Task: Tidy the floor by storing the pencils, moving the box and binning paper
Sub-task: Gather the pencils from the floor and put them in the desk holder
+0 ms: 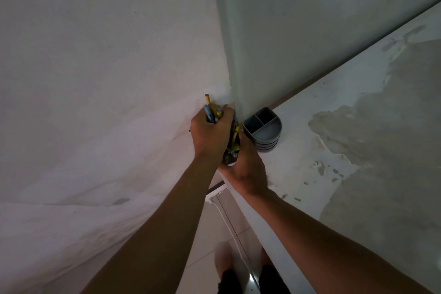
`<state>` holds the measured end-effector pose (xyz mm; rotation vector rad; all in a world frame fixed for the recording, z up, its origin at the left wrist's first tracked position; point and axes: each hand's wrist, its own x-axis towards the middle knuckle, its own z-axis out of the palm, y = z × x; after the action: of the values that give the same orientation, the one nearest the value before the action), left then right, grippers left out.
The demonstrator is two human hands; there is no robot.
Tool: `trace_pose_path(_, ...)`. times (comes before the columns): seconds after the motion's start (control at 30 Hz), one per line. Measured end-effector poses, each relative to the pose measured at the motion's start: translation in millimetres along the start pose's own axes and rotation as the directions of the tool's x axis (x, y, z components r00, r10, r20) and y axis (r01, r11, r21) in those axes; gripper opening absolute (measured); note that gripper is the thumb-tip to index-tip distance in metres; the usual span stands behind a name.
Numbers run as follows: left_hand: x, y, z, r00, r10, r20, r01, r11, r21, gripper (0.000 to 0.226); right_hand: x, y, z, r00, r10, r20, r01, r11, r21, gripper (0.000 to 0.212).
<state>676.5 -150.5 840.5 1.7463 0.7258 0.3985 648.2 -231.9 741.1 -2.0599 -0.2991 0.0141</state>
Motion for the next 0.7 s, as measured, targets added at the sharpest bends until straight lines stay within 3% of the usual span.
trace_pose_path(0.13,0.4,3.8,-6.8,0.994,0.109,-0.012,-0.107,0.983,0.147,0.019,-1.6,2.0,2.8,1.0,-0.016,-0.025,0.015,0.999,-0.044,0.097)
trace_pose_path(0.27,-0.6,6.8,-10.8,0.976,0.213,0.041,-0.216,0.927,0.308,0.021,-1.1,2.4,2.3,1.0,-0.009,-0.018,0.008,0.998,-0.056,0.096)
trace_pose_path(0.57,-10.7,5.6,-9.6,0.968,0.252,-0.017,-0.238,0.932,0.275,0.024,-0.6,2.2,2.3,1.0,0.001,0.0,-0.001,0.998,-0.055,0.094)
trace_pose_path(0.63,-12.2,12.5,-14.2,0.932,0.361,-0.022,-0.342,0.899,0.273,0.023,0.0,3.3,2.3,1.0,0.022,0.003,-0.022,0.998,-0.06,0.093)
trace_pose_path(0.7,-11.5,15.8,-20.7,0.86,0.509,0.037,-0.489,0.802,0.344,0.018,0.6,4.8,2.4,0.999,0.037,-0.007,-0.038,0.997,-0.065,0.092)
